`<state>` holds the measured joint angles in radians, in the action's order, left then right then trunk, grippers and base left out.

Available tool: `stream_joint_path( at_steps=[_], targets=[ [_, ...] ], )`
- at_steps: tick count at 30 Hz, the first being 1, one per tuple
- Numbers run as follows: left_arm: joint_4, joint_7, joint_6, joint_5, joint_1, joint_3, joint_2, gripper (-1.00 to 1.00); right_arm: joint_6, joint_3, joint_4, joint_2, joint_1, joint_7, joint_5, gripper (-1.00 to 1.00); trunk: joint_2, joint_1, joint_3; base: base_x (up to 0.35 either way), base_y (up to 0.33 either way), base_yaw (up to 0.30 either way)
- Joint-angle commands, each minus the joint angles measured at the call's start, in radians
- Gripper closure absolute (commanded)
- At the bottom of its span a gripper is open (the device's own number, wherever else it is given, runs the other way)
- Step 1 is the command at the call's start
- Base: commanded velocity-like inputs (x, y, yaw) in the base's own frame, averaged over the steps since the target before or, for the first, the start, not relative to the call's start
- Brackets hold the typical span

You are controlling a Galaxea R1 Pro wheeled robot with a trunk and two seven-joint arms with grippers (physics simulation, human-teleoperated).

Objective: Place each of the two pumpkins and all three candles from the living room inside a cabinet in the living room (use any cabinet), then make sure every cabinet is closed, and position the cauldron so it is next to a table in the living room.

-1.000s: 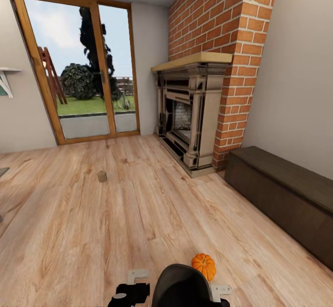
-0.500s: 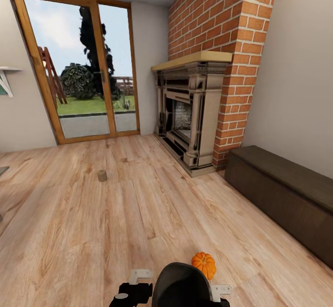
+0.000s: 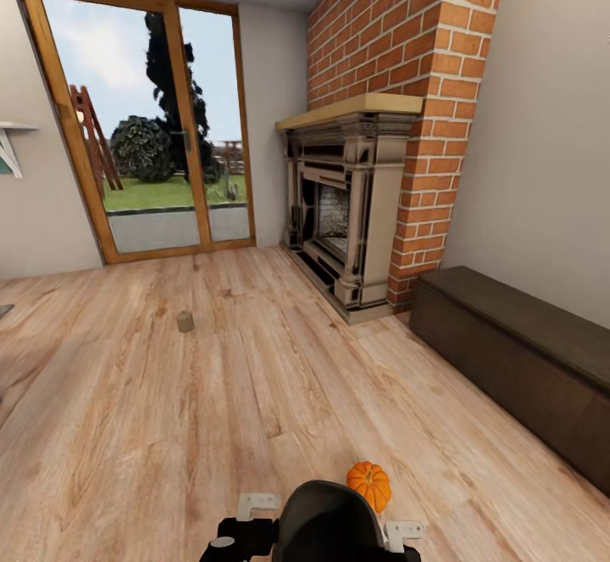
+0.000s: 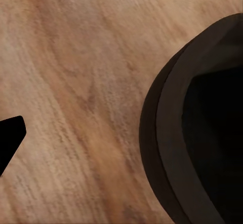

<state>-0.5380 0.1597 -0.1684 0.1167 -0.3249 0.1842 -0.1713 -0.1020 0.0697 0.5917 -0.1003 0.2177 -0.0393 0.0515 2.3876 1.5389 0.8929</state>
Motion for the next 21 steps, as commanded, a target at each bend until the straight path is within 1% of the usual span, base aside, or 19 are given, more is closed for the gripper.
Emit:
stream_joint_path(
  at_steps=[1, 6, 11, 21],
  targets=[
    [-0.002, 0.009, -0.005, 0.011, 0.000, 0.008, 0.001, -1.00, -0.005, 0.004, 0.003, 0.001, 0.000, -0.004, 0.005, -1.00, 0.000, 0.000, 0.001, 0.000, -0.075, 0.000],
    [-0.002, 0.009, -0.005, 0.011, 0.000, 0.008, 0.001, -1.00, -0.005, 0.004, 0.003, 0.001, 0.000, -0.002, 0.005, -1.00, 0.000, 0.000, 0.001, 0.000, -0.047, 0.000],
    [-0.002, 0.009, -0.005, 0.011, 0.000, 0.007, 0.001, -1.00, -0.005, 0.003, 0.003, 0.001, 0.000, 0.001, 0.006, -1.00, 0.000, 0.000, 0.001, 0.000, -0.117, 0.000],
    [-0.002, 0.009, -0.005, 0.011, 0.000, 0.008, 0.001, -1.00, -0.005, 0.002, 0.004, 0.001, 0.000, -0.001, 0.007, -1.00, 0.000, 0.000, 0.001, 0.000, -0.011, 0.000]
  ],
)
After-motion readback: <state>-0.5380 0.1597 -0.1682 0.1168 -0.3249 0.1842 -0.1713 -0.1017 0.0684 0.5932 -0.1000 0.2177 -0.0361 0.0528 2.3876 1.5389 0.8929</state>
